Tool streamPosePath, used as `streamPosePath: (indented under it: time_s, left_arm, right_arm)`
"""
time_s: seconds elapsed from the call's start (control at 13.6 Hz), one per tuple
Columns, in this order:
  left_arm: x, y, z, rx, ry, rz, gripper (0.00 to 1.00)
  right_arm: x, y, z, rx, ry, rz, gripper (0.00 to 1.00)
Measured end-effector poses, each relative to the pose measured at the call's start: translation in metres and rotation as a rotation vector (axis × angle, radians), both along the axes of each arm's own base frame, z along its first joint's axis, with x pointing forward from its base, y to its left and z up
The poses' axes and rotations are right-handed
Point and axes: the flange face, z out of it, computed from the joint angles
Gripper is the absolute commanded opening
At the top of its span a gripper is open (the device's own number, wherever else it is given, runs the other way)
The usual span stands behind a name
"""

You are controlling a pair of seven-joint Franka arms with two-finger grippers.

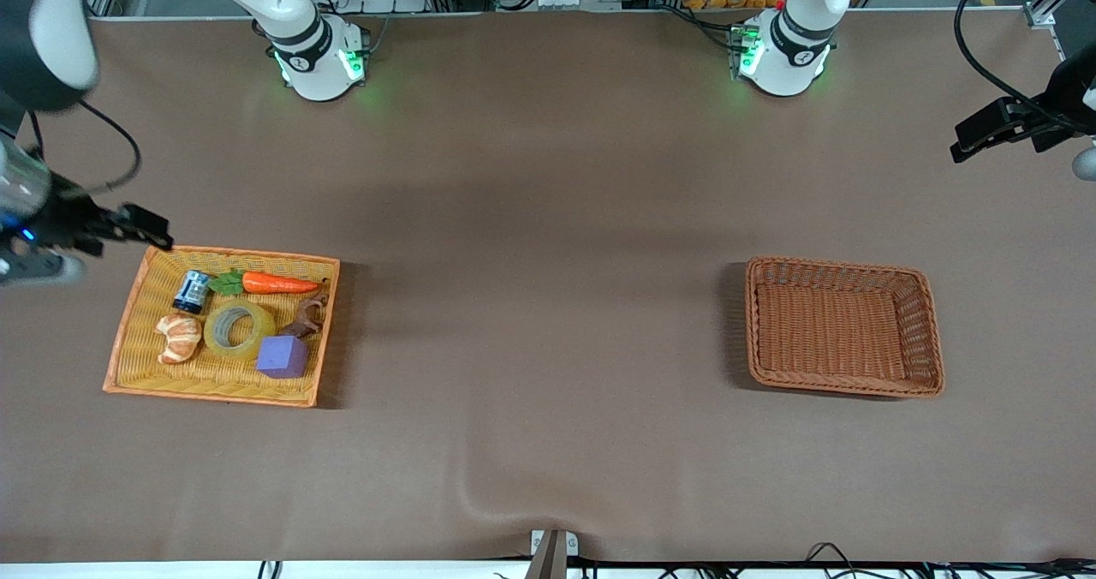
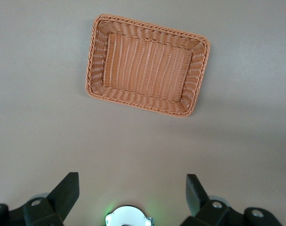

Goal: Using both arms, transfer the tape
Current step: 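Reach the right gripper toward the tape roll in the yellow basket, then lower the right gripper and grasp the tape roll's rim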

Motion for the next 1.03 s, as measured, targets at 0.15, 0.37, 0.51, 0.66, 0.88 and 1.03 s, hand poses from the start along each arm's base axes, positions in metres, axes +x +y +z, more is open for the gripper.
streamPosePath:
  time_s: [0.15, 0.37, 0.51, 0.66, 0.88, 1.03]
  left_arm:
    - [0.0, 0.0, -0.001, 0.0, 0.002, 0.0, 1.0]
    - [0.002, 0.0, -0.003, 0.0, 0.006, 0.0, 1.0]
    - [0.002, 0.0, -0.004, 0.0, 0.008, 0.0, 1.0]
    - [0.002, 0.0, -0.005, -0.001, 0.01, 0.0, 1.0]
    - [0.004, 0.001, -0.008, -0.001, 0.015, 0.0, 1.0]
    - [0.005, 0.001, -0.011, -0.001, 0.021, 0.001, 1.0]
  right_arm:
    - [0.021, 0.005, -0.048, -0.01, 0.015, 0.061, 1.0]
    - [0.042, 0.004, -0.14, -0.026, 0.082, 0.103, 1.0]
    - [0.046, 0.002, -0.2, -0.035, 0.093, 0.137, 1.0]
    - [0.041, -0.003, -0.247, -0.044, 0.081, 0.15, 1.0]
    - [0.028, -0.013, -0.281, -0.047, 0.089, 0.143, 0.88]
    - [0.021, -0.019, -0.289, -0.045, 0.105, 0.133, 0.64]
